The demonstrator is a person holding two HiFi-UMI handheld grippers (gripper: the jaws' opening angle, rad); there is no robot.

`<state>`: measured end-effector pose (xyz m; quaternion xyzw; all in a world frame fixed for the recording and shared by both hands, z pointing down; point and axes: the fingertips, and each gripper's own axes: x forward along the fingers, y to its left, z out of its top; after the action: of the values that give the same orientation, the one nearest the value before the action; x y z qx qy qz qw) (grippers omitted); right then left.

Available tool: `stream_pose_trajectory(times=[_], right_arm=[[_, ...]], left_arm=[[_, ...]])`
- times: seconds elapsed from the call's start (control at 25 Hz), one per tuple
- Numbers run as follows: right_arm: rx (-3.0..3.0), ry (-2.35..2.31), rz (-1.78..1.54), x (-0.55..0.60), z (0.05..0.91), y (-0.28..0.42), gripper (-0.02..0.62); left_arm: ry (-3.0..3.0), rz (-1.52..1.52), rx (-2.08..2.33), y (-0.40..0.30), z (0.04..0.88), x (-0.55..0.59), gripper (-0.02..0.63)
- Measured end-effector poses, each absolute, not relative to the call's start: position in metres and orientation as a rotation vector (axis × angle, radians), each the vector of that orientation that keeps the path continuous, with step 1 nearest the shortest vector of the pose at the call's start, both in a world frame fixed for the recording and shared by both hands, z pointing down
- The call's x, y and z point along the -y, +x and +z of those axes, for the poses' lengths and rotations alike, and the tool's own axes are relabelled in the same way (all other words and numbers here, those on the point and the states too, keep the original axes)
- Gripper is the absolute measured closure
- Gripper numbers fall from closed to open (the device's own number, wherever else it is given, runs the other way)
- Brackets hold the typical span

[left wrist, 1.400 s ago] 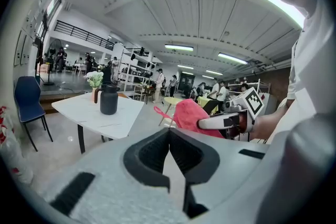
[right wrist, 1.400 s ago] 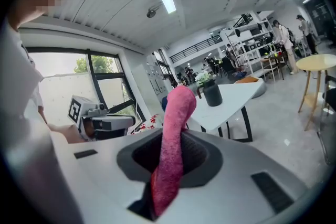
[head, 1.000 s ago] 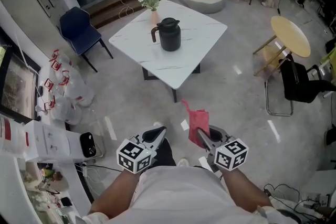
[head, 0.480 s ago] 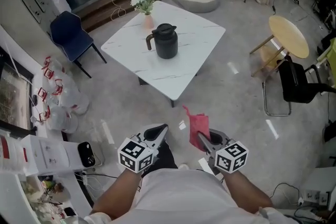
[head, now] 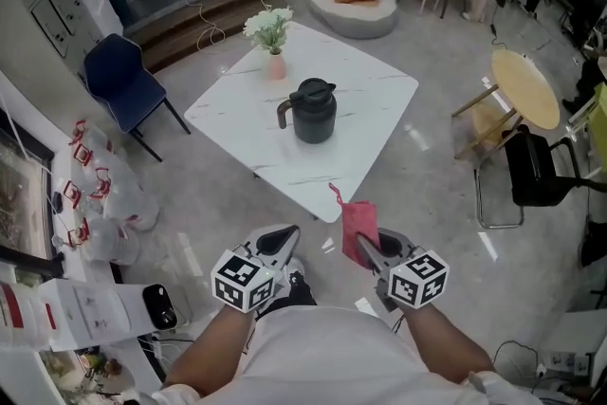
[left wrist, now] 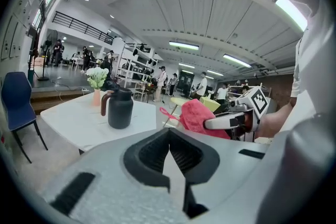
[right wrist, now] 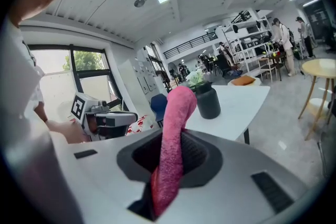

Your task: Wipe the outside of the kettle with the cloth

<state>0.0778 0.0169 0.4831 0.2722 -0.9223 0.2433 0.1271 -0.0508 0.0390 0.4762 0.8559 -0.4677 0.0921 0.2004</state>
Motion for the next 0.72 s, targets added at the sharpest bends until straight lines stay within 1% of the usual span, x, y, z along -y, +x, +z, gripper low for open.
stream_pose_trajectory(times=[0.16, 0.36, 0.72], right_arm=[[2.690, 0.841, 0.678, 0.022, 0.467, 0.049, 0.526], [2.665, 0.885, 0.674, 0.063, 0.466, 0.016, 0.527], [2.640, 0.947, 0.694, 0.098, 0.470, -0.017, 0.527]], left_arm=[[2.446, 0.258, 1.296, -0.082, 0.460, 0.002, 0.600], [2.477, 0.257, 1.275, -0.120, 0.458, 0.044, 0.600], [2.509, 0.277, 1.193, -0.152, 0.469, 0.095, 0.600]])
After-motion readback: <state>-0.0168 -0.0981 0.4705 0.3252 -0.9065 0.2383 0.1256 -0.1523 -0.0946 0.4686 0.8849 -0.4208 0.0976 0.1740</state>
